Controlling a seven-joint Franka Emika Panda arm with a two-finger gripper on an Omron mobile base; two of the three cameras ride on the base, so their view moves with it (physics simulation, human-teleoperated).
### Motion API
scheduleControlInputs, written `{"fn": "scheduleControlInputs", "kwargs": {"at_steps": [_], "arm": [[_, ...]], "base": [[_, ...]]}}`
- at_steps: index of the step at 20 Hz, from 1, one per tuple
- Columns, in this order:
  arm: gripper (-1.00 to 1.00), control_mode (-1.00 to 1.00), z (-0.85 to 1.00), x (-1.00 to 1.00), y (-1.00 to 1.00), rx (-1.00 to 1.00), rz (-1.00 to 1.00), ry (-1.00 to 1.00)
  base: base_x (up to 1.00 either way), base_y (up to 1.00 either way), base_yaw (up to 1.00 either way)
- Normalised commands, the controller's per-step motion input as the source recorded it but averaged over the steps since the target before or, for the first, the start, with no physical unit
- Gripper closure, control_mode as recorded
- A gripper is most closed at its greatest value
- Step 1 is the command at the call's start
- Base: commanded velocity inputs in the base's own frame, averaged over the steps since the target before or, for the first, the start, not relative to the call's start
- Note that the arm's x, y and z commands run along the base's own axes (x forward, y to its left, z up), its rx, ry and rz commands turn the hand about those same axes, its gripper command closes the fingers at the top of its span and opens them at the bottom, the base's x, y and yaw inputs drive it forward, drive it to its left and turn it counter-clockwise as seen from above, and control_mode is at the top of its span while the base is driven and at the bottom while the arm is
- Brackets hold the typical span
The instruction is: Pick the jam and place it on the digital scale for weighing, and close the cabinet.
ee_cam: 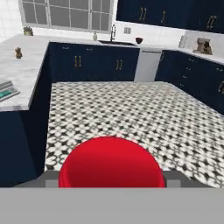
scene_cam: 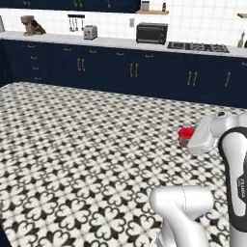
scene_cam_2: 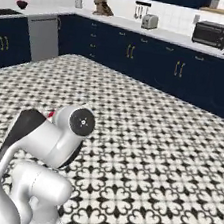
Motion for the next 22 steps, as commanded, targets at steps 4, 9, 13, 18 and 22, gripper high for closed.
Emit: {"fn": "scheduleControlInputs", "kwargs": {"at_steps": [4, 9, 13, 18, 22], "arm": [[1.0, 1.0, 0.0, 0.0, 0.0, 0.0, 0.0, 0.0], [1.0, 1.0, 0.0, 0.0, 0.0, 0.0, 0.0, 0.0], [1.0, 1.0, 0.0, 0.0, 0.0, 0.0, 0.0, 0.0], [1.0, 1.0, 0.0, 0.0, 0.0, 0.0, 0.0, 0.0], [1.0, 1.0, 0.0, 0.0, 0.0, 0.0, 0.0, 0.0]], "base": [[-0.81, -0.41, 0.84], [-0.43, 0.0, 0.73], [0.16, 0.21, 0.69], [0.56, 0.73, 0.39], [0.71, 0.6, 0.25]]}}
